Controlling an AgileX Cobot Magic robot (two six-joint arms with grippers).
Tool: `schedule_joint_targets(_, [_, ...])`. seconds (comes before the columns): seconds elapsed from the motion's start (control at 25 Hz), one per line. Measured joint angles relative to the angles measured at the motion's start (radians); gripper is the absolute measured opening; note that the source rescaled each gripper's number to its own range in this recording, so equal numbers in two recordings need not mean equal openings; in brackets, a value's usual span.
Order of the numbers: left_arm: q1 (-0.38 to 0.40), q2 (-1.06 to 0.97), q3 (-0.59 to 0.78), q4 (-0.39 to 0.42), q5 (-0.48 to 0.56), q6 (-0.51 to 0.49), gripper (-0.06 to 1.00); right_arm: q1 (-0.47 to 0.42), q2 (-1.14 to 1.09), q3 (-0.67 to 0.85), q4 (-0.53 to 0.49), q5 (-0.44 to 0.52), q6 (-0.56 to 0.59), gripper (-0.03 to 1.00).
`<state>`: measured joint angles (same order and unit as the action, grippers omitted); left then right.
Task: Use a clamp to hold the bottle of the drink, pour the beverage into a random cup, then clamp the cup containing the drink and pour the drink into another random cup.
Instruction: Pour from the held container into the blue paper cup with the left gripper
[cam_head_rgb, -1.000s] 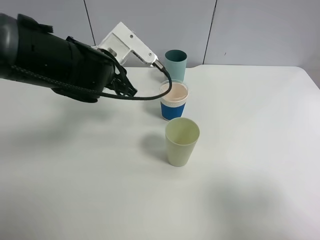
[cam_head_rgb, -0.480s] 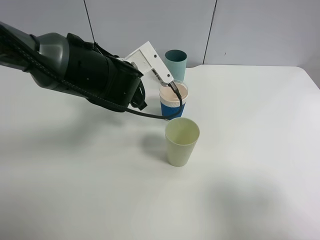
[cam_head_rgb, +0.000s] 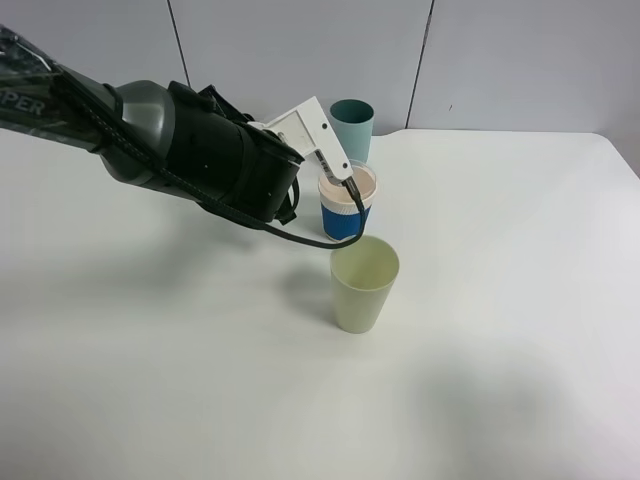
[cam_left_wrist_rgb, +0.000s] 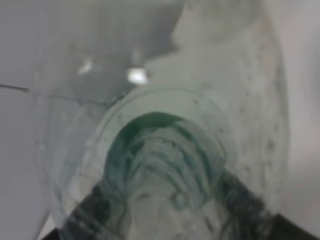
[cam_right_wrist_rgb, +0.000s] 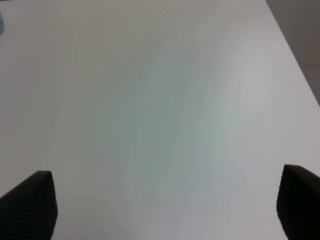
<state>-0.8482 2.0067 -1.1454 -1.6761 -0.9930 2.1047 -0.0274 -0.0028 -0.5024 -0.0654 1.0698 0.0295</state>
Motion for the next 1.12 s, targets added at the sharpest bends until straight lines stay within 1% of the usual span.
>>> schedule_joint_targets(0.28, [0.000,0.002,0.000,0.074,-0.023,0.036,0.01,0.000,0.000,0.000,0.000,0.000,0.000,0.61])
schedule_joint_targets(0.48, [0.000,0.002,0.000,0.104,-0.041,0.051,0.01,0.000,0.000,0.000,0.000,0.000,0.000,0.61])
schedule_joint_targets(0.64, [0.009,0.002,-0.004,0.099,-0.043,0.073,0.01,0.000,0.000,0.000,0.000,0.000,0.000,0.61])
schedule_joint_targets(0.88, [0.018,0.007,-0.040,0.050,-0.060,0.148,0.01,0.000,0.000,0.000,0.000,0.000,0.000,0.61])
schedule_joint_targets(1.12, [0.018,0.019,-0.045,0.048,-0.075,0.174,0.01,0.000,0.000,0.000,0.000,0.000,0.000,0.61])
